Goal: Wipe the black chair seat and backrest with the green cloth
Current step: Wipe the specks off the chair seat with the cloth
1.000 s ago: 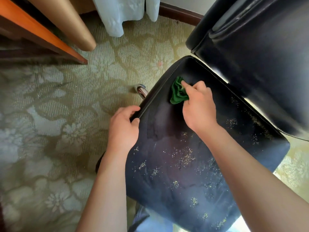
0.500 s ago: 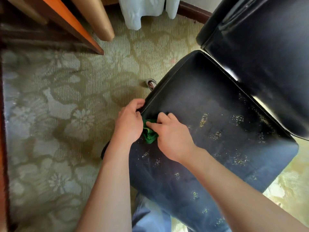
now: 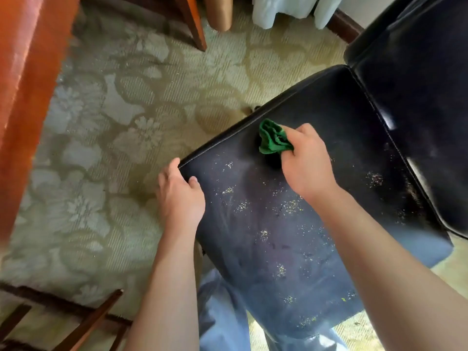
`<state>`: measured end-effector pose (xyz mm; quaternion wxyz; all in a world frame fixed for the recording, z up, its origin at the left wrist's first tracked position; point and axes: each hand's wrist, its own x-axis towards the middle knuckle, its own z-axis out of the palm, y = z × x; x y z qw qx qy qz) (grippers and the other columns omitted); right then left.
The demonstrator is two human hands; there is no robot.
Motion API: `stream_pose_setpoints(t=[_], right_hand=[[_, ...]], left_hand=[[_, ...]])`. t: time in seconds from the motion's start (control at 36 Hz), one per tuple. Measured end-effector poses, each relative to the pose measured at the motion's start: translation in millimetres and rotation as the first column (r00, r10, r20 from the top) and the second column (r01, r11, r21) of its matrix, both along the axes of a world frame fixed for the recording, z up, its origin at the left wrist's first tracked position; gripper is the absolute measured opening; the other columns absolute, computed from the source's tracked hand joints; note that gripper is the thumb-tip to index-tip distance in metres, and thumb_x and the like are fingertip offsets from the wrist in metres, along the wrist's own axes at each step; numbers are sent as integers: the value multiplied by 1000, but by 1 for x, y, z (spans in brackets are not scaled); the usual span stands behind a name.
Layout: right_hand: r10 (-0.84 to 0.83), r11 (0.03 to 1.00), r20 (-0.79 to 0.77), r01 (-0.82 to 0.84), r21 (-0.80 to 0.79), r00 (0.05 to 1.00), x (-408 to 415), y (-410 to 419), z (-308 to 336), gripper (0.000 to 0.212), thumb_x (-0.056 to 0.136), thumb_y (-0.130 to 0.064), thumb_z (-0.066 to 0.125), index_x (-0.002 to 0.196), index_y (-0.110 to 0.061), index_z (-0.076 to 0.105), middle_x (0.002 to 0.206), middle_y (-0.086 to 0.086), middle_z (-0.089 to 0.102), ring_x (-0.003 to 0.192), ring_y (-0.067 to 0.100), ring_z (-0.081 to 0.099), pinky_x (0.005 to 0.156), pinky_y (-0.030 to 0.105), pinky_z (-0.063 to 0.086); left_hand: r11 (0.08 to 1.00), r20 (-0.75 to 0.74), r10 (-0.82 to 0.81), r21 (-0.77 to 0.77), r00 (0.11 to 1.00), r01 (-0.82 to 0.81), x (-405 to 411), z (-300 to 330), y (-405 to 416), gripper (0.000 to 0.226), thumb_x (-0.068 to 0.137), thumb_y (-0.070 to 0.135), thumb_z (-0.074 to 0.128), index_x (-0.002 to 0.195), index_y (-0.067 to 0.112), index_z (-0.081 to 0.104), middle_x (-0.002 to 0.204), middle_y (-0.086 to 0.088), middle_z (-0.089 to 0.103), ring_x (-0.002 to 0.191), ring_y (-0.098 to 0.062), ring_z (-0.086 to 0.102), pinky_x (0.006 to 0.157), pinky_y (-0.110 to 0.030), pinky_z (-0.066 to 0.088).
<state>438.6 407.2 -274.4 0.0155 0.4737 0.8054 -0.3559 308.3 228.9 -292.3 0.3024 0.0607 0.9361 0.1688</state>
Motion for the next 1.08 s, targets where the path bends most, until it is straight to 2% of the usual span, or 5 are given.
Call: stream_pose_setpoints(t=[0.22,0.39,0.86,0.97,1.08], right_hand=[[-108,978,72,94,186,992,-24,-5,-19,61,84,-2,40,138,-28,52,101,-1,38,104,27,45,70,38,48],[-36,977,251,-19,213,967,-39,-18,-26,57,89,-7,43,142,-29,46,116,9,46,102,32,43,65,36,34],[479,878,128,-470,-94,869,-57,-90,-11,48,89,-13,46,129,-35,59,100,1,45,97,26,42,70,40,49],[322,944,-36,-324,-67,946,-48,-78,-3,59,74,-11,39,122,-34,65,92,0,45,93,29,50,72,44,52],[59,992,2,-59,111,998,-35,-42,1,63,73,-12,37,126,-36,62,95,-1,44,96,29,52,78,41,51]], left_hand=[[998,-16,13,57,1000,-12,-5,-23,-13,49,102,11,46,148,28,46,156,-3,36,136,-30,42,111,-33,30],[996,-37,-32,80,999,35,-15,-28,-21,46,99,13,55,142,30,55,147,-2,45,126,-30,48,108,-29,30],[981,15,-134,144,991,130,-28,-24,-31,46,98,16,61,142,28,56,142,-1,51,126,-30,49,109,-36,34],[977,42,-141,168,989,132,-31,-23,-33,45,99,15,60,142,28,56,142,0,51,127,-28,49,113,-39,34],[984,37,-121,137,992,115,-29,-25,-34,46,101,13,55,142,32,55,144,4,50,127,-27,48,101,-25,29]])
